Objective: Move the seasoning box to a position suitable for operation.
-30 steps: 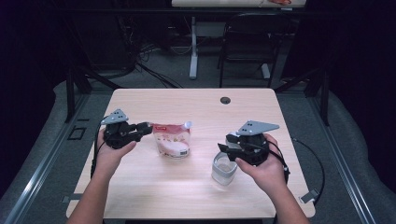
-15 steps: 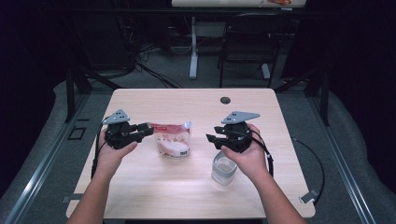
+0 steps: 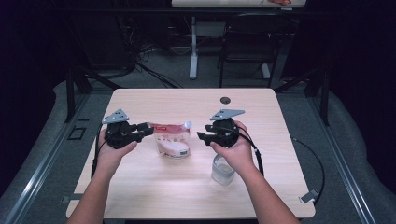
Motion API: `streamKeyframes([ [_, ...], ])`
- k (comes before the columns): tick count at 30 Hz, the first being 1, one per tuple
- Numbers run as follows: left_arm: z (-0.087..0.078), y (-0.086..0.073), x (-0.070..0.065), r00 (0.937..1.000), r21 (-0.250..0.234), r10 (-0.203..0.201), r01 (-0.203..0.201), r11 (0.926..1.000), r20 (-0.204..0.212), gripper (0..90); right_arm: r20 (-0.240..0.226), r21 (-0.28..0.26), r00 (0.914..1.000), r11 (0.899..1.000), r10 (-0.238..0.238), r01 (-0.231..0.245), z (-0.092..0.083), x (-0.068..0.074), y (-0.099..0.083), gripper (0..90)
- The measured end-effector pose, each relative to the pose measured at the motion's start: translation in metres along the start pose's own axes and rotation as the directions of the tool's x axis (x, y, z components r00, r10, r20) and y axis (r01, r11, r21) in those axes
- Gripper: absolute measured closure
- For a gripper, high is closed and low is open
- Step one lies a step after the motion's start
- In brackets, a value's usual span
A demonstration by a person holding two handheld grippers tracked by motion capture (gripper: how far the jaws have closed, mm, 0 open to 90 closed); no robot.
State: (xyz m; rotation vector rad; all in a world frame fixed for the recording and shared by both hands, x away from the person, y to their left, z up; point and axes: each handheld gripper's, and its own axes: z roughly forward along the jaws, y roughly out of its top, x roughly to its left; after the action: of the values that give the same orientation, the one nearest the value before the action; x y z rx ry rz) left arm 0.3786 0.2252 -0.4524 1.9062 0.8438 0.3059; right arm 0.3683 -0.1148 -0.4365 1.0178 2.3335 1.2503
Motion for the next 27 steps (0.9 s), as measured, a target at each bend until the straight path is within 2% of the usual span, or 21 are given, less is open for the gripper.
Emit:
streamKeyframes([
  [2,0.001,-0.001,0.000,1.0000,-0.001,-0.001,0.001,1.0000,0.004,66.0,-0.006,-0.004,1.0000,1.000,0.004,-0.004,0.008,0.002,0.001,55.6],
  [3,0.002,-0.001,0.000,1.0000,-0.002,-0.002,0.002,1.0000,0.004,66.0,-0.010,0.007,0.9999,1.000,-0.002,0.002,0.009,0.002,0.001,55.5],
  [12,0.002,-0.001,0.001,0.9993,-0.017,-0.018,0.019,0.9997,0.032,66.4,-0.047,-0.008,0.9989,1.000,0.003,-0.004,0.022,0.009,0.005,54.3],
  [19,0.001,-0.001,-0.001,0.9997,-0.019,-0.005,0.006,0.9998,0.025,70.6,-0.051,-0.018,0.9987,1.000,-0.005,0.004,0.025,0.012,0.008,54.9],
  [27,0.000,-0.001,-0.002,0.9998,-0.014,0.007,-0.006,0.9999,0.017,76.6,-0.050,-0.052,0.9977,0.998,-0.046,0.044,0.025,0.020,0.016,58.3],
])
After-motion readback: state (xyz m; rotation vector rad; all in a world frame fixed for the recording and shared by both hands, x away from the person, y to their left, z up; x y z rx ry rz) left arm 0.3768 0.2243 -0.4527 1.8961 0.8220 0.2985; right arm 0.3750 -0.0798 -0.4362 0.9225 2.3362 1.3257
